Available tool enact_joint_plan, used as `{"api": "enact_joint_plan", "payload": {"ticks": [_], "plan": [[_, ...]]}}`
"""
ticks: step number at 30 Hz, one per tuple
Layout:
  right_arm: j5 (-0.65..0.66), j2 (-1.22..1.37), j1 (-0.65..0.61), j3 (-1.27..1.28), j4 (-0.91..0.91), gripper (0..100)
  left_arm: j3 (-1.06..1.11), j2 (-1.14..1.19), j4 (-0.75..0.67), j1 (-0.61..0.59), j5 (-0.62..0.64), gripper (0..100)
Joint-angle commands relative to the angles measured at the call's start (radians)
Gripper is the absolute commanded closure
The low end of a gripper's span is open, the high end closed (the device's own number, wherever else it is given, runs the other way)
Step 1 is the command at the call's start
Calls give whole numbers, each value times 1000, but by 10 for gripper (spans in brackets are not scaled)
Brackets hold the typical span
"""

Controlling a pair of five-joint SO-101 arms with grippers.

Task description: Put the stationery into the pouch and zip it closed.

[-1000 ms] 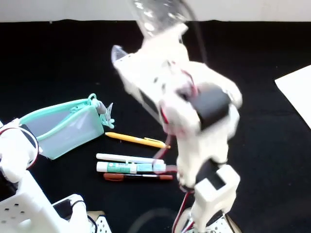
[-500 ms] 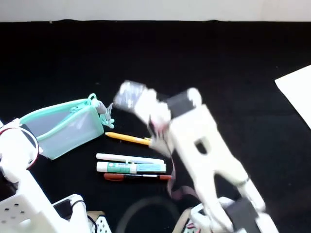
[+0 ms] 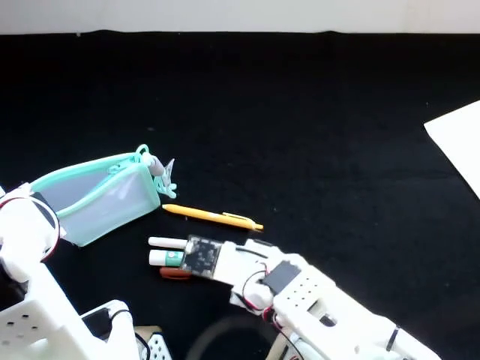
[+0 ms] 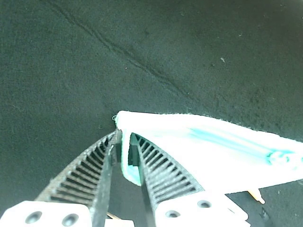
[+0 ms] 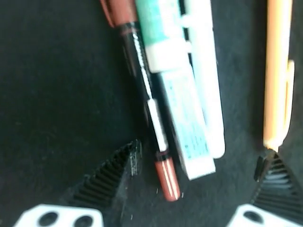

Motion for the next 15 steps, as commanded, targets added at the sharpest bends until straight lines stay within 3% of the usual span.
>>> {"api": "enact_joint_plan", "payload": {"ticks": [1, 11, 13, 15], "plan": [[32, -13, -45, -1, -47, 627, 12, 13, 5, -7, 6, 994], [143, 116, -79, -47, -94, 634, 13, 12, 6, -7, 8, 994], [166, 159, -79, -45, -150, 692, 13, 8, 6, -7, 8, 994], [172, 213, -77, -51, -179, 824, 13, 5, 6, -7, 8, 994]]}}
